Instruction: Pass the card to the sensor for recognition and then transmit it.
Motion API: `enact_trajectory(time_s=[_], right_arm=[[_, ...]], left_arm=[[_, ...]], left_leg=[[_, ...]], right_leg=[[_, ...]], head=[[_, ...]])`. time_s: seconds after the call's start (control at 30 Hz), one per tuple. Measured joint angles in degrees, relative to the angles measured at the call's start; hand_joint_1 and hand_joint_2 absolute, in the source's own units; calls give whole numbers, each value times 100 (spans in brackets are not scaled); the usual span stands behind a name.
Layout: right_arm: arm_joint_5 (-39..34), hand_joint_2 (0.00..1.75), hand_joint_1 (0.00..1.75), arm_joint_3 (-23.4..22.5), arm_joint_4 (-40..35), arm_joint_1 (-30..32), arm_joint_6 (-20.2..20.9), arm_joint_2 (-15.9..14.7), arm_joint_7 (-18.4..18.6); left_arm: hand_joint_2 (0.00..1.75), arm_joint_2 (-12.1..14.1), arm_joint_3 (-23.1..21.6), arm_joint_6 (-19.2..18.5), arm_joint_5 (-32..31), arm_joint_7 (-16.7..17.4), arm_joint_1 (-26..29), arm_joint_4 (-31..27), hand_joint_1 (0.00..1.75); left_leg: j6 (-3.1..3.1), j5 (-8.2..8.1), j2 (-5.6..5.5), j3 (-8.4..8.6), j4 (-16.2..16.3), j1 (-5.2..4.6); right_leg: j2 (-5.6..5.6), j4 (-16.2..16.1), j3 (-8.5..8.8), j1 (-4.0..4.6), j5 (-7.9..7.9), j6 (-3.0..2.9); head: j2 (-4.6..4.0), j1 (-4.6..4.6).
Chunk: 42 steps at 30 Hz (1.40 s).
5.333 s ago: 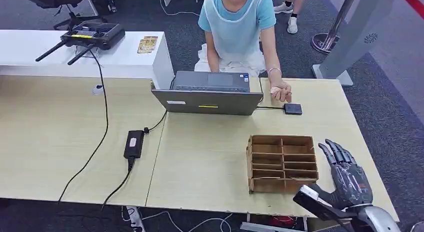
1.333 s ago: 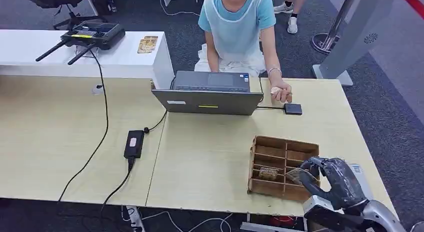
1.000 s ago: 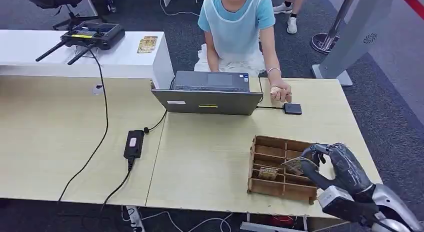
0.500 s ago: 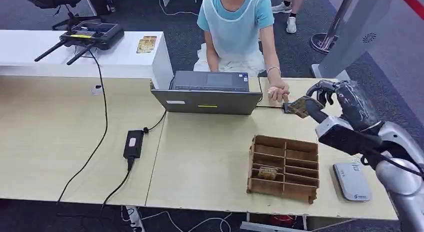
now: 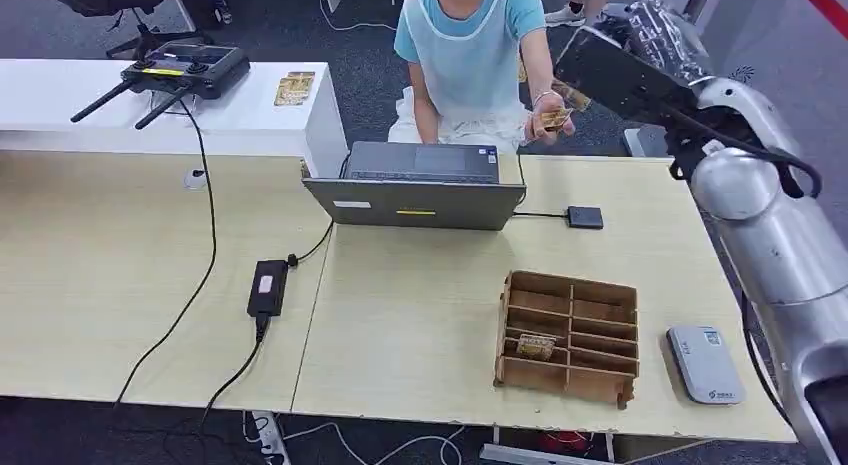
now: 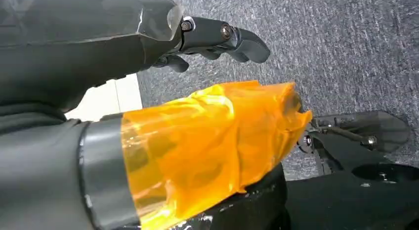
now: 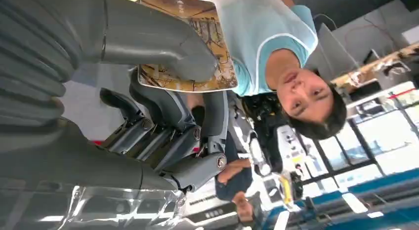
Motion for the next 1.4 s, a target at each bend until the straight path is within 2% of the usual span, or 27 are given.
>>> enact_trajectory(time_s=[0.23, 0.63, 0.7, 0.8, 0.83, 0.87, 0.97, 1.17, 1.4], right_arm=[[148, 175, 175, 356, 1063, -530, -39, 515, 290], [356, 175, 173, 599, 2069, -704, -260, 878, 299], [382, 175, 150, 631, 2150, -702, -282, 902, 293], [441, 175, 148, 664, 2248, -698, -406, 931, 258], [472, 175, 138, 677, 2270, -693, -442, 939, 247], [509, 175, 0, 693, 2290, -684, -490, 950, 231], [520, 175, 0, 712, 2338, -644, -634, 974, 172], [435, 175, 0, 585, 2380, -433, -1203, 1055, -134], [496, 175, 0, 8, 1832, 124, -2046, 992, -448]], left_arm=[[0, 0, -81, -17, -98, 0, 1, 0, 0], [0, 2, -144, -70, -175, 0, 1, 2, 0], [0, 2, -146, -77, -184, 0, 1, 13, 0], [0, 2, -149, -85, -234, 0, -1, 33, 0], [0, 2, -151, -87, -243, 0, -1, 33, 0], [0, 4, -151, -96, -254, 7, 0, 35, 0], [0, 7, -164, -120, -278, 7, -1, 35, 0], [0, 7, -164, -122, -304, 7, 0, 37, 0], [0, 7, -164, -131, -433, 74, 2, 42, 0]], left_leg=[[0, 0, -9, -5, 0, -1], [0, 0, -10, -5, 2, -1], [0, 0, -10, -5, 2, -1], [0, 0, -10, -5, 2, -1], [0, 0, -10, -5, 2, -1], [0, 0, -9, -5, 2, -1], [0, 0, -9, -5, 2, -1], [0, 0, -9, -4, 2, -1], [0, 0, -16, -5, 4, 0]], right_leg=[[-8, -2, 0, 0, 0, 1], [-9, -3, 0, 0, 0, 1], [-9, -3, -1, 0, 0, 1], [-9, -3, -1, 0, 0, 1], [-9, -3, -1, 0, 0, 1], [-9, -3, -2, 0, 0, 1], [-9, -3, -2, 0, 0, 1], [-9, -3, -2, 0, 0, 1], [-16, -6, -4, 1, -1, 2]], head=[[2, 0], [2, 0], [0, 0], [2, 0], [2, 0], [0, 0], [0, 2], [2, 0], [2, 2]])
